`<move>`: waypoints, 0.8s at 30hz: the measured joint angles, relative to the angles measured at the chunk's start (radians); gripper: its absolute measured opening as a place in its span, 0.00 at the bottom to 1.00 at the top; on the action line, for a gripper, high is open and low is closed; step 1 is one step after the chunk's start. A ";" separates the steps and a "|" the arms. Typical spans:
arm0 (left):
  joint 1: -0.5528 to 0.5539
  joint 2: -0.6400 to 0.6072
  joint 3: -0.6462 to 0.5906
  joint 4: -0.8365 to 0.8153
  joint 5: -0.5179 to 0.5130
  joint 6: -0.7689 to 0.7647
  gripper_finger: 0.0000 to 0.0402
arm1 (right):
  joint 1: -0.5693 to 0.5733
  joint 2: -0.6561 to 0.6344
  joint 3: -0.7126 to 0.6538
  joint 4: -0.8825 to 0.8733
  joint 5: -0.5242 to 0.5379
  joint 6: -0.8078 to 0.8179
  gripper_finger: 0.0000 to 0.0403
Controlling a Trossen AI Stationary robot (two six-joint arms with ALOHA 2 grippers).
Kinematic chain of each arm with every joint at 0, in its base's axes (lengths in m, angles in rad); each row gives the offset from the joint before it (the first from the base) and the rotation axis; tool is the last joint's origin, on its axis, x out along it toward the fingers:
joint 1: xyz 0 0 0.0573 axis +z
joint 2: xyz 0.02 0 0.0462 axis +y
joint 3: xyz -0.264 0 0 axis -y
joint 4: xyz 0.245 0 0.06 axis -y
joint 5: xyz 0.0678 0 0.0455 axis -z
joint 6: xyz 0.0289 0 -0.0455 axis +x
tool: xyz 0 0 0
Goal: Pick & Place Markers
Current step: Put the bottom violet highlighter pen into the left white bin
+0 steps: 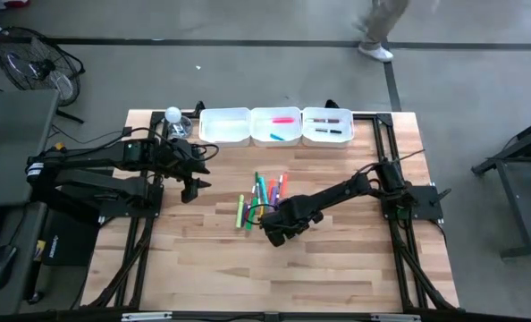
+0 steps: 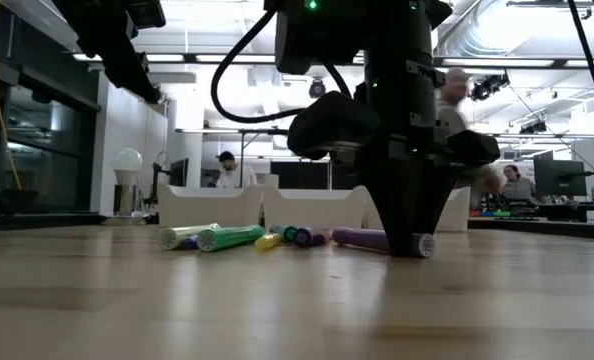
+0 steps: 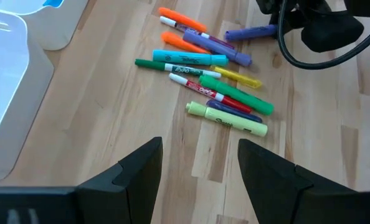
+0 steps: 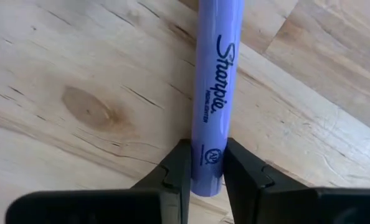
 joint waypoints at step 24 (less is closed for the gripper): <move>0.000 0.000 0.000 0.146 0.042 -0.040 0.51 | -0.045 -0.326 -0.009 -0.272 0.235 -0.080 0.16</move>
